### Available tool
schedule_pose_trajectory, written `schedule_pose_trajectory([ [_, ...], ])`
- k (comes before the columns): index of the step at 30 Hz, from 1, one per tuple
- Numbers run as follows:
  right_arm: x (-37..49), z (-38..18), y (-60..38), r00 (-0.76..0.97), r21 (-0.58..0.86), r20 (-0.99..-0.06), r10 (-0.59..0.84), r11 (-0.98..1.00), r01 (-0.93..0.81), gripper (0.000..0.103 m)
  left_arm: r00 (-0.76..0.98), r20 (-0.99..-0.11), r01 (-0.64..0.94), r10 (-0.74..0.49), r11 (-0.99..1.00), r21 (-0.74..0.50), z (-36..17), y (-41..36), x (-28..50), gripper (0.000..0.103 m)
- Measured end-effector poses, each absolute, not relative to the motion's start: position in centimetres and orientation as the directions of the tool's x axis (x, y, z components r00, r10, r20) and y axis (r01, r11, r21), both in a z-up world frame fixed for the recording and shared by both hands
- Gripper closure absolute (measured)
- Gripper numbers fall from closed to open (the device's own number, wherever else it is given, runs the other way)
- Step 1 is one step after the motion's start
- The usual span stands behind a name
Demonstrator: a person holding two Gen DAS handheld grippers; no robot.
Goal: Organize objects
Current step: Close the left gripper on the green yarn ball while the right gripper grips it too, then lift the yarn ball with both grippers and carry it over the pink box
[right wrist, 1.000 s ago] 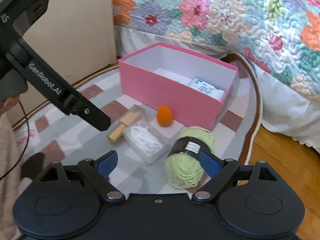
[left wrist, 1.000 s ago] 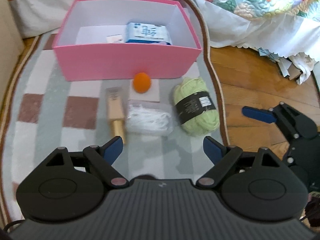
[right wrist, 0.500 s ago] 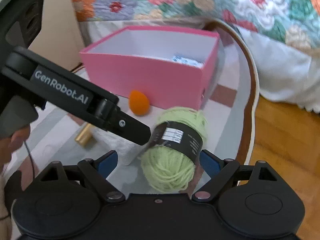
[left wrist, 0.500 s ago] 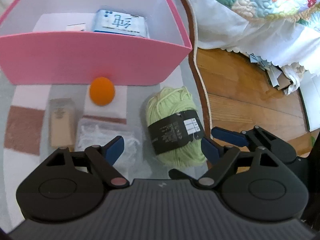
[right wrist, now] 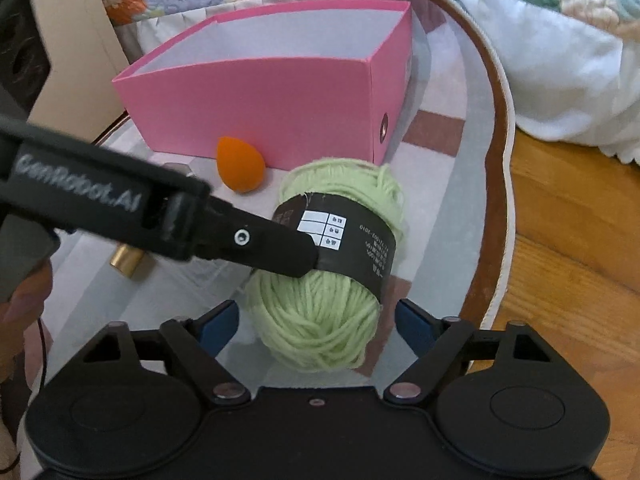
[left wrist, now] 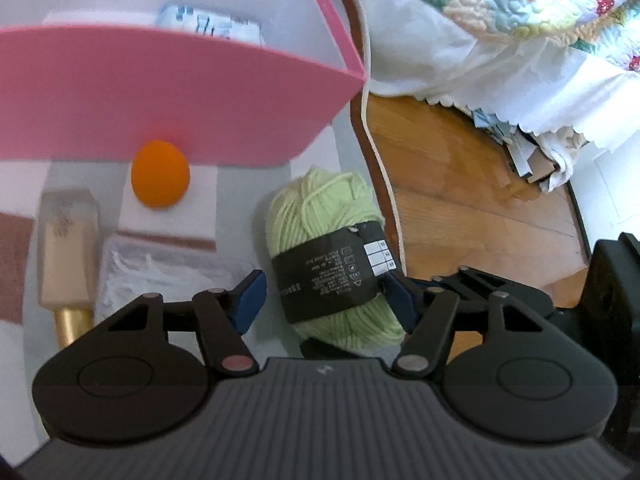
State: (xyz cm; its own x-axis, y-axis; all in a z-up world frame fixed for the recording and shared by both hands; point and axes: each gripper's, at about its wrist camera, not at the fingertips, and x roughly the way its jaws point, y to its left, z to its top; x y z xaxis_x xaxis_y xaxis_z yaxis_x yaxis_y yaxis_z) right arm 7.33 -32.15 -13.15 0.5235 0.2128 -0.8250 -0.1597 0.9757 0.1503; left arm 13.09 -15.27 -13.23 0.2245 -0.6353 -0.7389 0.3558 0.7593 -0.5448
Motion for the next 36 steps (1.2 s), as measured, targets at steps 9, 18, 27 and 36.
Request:
schedule_pose_trajectory([
  [9, 6.3, -13.6, -30.8, 0.564, 0.118, -0.81, 0.163, 0.986, -0.115, 0.037, 0.188, -0.705, 0.3, -0.684, 0.723, -0.622, -14.9, -14.9, 13.1, 0.04],
  [18, 6.1, -13.3, -29.9, 0.574, 0.101, -0.811, 0.116, 0.993, -0.058, 0.042, 0.166, -0.695, 0.342, -0.699, 0.702, -0.624, -14.1, -14.8, 12.3, 0.052],
  [27, 4.5, -11.4, -28.3, 0.543, 0.097, -0.833, 0.109, 0.994, -0.051, 0.043, 0.118, -0.715, 0.335, -0.689, 0.706, -0.625, -11.7, -13.3, 10.9, 0.053],
  [36, 3.1, -8.5, -25.3, 0.461, 0.15, -0.872, 0.164, 0.986, -0.068, 0.043, 0.125, -0.726, 0.287, -0.677, 0.725, -0.626, -8.6, -9.6, 8.4, 0.053],
])
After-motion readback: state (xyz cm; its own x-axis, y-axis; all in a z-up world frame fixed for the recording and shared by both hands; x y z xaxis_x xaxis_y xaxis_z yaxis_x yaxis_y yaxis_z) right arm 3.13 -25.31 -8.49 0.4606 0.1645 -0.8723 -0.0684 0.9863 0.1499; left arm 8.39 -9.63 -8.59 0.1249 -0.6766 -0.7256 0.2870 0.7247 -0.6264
